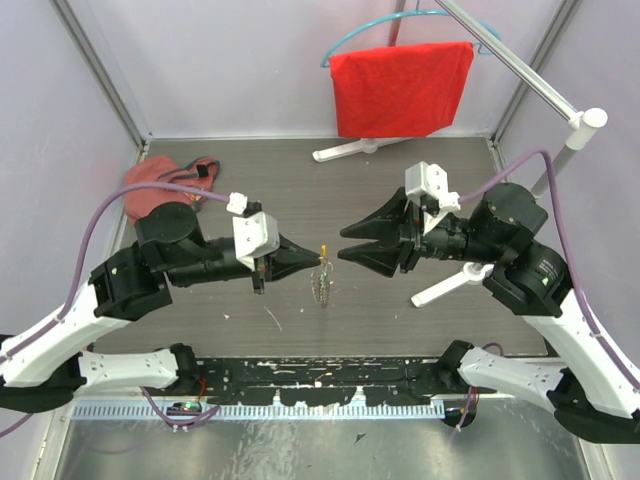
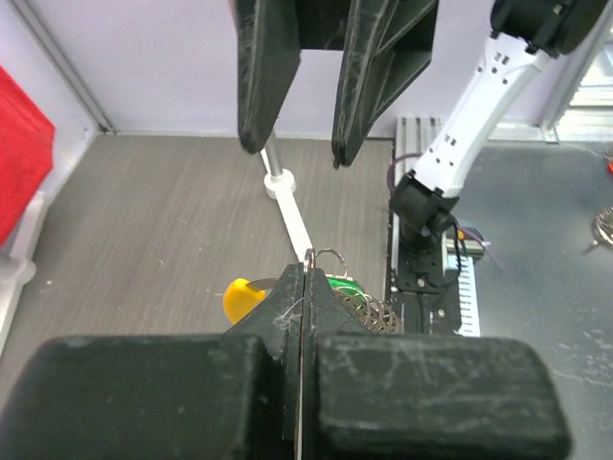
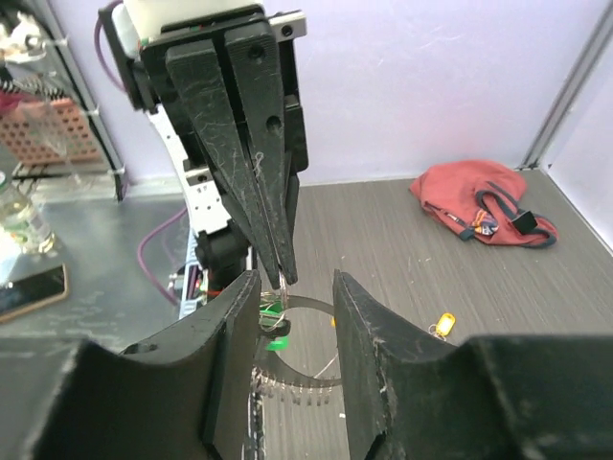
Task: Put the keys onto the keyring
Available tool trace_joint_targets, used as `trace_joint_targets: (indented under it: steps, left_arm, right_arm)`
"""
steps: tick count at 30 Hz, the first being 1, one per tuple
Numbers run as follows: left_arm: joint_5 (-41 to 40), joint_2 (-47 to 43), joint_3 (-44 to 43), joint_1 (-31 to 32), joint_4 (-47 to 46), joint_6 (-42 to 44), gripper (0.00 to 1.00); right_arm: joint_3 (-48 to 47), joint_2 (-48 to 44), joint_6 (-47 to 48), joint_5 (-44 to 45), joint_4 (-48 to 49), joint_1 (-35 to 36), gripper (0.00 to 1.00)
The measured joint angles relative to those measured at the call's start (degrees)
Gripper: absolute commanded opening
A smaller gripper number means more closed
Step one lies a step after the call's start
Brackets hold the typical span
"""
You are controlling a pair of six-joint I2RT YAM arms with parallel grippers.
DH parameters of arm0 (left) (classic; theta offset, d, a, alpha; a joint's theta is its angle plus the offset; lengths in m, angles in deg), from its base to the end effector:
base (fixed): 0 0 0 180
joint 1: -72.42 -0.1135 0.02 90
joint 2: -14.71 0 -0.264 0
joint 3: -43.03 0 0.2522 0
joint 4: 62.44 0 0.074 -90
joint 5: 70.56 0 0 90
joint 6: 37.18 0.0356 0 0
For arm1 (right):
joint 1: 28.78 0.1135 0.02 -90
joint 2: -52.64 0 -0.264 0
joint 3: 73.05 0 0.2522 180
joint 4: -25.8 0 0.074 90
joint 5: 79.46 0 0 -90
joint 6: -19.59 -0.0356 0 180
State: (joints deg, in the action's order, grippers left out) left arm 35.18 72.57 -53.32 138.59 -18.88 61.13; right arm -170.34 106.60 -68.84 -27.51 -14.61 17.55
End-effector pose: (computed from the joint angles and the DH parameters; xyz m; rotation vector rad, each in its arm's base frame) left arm 0.0658 -0.1729 0.4844 1.2280 1.2518 -0.9807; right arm 0.0877 0.1237 0.5052 -1.1378 1.1826 1.1100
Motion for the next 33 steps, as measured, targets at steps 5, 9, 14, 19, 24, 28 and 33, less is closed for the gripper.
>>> trace_joint_targets:
  steps: [5,9,14,19,24,28,33]
  left_arm:
    - [-3.2,-3.4,4.5,0.0,-6.7,-1.2,0.00]
    - [-5.1,-5.1,6.9,0.0,-11.9,-1.8,0.00]
    - [-6.3,-5.4,7.9,0.0,-16.5,-2.2,0.00]
    - [-6.5,-5.4,7.9,0.0,-18.0,-2.2,0.00]
    - [-6.6,-5.4,7.9,0.0,-18.4,-2.4,0.00]
    - [-6.8,-5.4,7.9,0.0,-18.4,-2.4,0.00]
    - [-7.3,-5.6,8.0,0.0,-18.5,-2.4,0.00]
  right_arm:
    - [0.8,-0.4,-4.9,3.4,3.1,0.0,0.42]
    - [1.6,0.1,-7.9,4.0,4.1,0.0,0.43]
    - [2.4,1.9,-11.3,3.9,5.8,0.0,0.45]
    - [3.3,2.3,-14.2,3.7,7.4,0.0,0.37]
    - [3.5,2.3,-15.5,3.2,8.7,0.0,0.30]
    - [3.5,2.3,-15.7,2.8,9.0,0.0,0.18]
    - [3.5,2.3,-15.7,2.4,9.0,0.0,0.12]
